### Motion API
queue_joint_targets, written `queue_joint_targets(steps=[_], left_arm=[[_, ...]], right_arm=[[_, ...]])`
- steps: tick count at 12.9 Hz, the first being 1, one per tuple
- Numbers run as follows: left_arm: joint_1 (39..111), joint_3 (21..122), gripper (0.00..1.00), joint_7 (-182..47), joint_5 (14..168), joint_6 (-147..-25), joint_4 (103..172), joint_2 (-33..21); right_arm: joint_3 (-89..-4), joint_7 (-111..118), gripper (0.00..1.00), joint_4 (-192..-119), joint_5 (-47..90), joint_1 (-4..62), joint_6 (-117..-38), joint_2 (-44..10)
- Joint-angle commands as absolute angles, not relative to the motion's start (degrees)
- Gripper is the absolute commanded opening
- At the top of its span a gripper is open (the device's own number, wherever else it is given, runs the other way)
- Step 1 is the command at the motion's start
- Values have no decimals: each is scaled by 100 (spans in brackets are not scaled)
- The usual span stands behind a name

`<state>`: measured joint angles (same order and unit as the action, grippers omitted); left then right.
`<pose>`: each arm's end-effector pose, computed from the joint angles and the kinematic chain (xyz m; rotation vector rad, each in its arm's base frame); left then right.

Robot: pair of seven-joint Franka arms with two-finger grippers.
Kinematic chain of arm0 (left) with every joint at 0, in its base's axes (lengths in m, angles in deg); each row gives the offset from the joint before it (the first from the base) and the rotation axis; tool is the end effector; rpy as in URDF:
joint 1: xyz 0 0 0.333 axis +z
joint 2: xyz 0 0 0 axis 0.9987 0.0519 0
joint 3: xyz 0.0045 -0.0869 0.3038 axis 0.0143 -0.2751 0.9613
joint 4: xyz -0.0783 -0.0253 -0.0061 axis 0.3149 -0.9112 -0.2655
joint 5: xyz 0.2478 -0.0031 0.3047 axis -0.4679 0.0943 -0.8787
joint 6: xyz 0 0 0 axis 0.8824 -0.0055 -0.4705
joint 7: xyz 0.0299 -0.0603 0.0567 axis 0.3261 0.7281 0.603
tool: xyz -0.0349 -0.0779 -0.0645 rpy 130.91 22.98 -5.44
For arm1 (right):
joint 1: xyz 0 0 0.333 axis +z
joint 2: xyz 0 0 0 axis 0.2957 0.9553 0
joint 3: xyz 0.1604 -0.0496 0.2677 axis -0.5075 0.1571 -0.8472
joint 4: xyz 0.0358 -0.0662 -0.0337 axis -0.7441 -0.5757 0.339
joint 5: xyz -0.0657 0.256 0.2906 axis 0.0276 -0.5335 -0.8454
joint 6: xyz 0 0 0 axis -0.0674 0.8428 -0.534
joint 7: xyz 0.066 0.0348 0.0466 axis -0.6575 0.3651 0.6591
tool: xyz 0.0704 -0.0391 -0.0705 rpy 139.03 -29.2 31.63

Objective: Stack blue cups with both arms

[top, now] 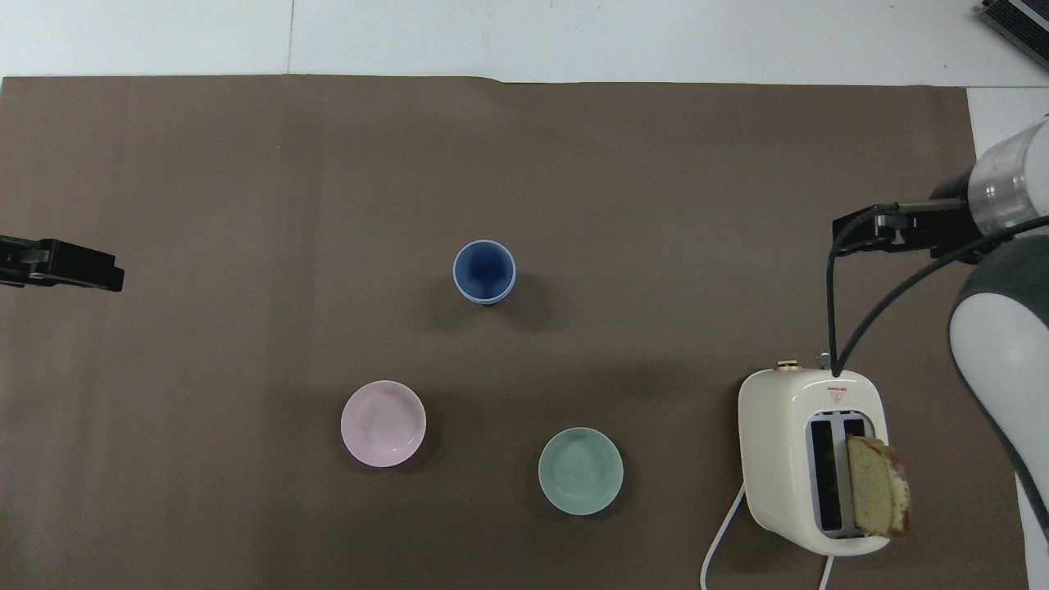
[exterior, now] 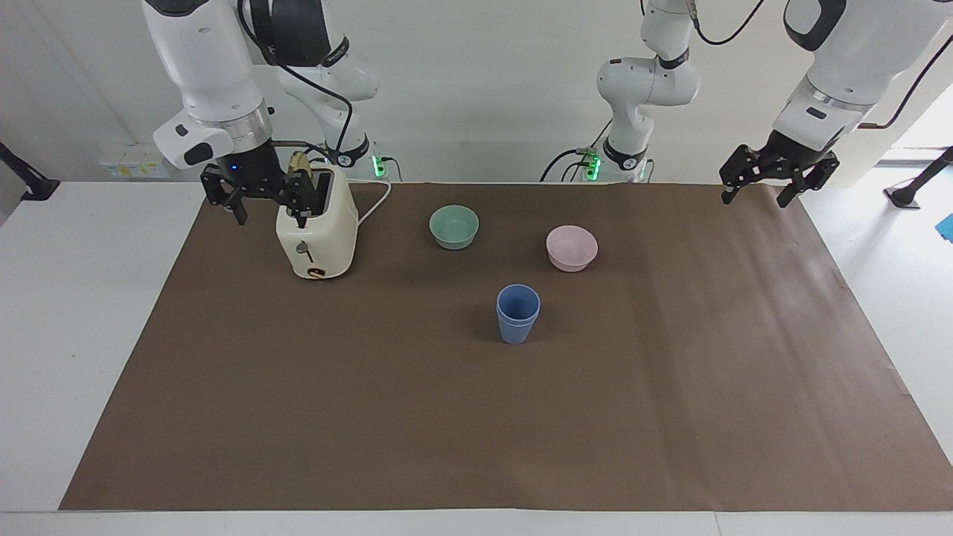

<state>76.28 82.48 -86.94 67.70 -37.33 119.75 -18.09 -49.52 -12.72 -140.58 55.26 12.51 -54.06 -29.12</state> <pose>0.5416 -0.0280 0.6348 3.1005 -0.1783 0.0131 0.5749 0.0436 0.6117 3.0958 -0.0836 0.0624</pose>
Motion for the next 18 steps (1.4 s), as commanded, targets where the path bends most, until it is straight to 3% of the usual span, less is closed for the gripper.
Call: queue_joint_targets(steps=[1,18], left_arm=[[7709,8189,100,-8764,6681,-3681,11797,-1731],[7709,8189,100,-8772,6725,-3681,11833,-1757]], right_arm=[[-4660,-1100,100,-14277,5285,1219,-5353,-3121],[-4616,-959,100,-14154,5302,1263,-5071,-3139]])
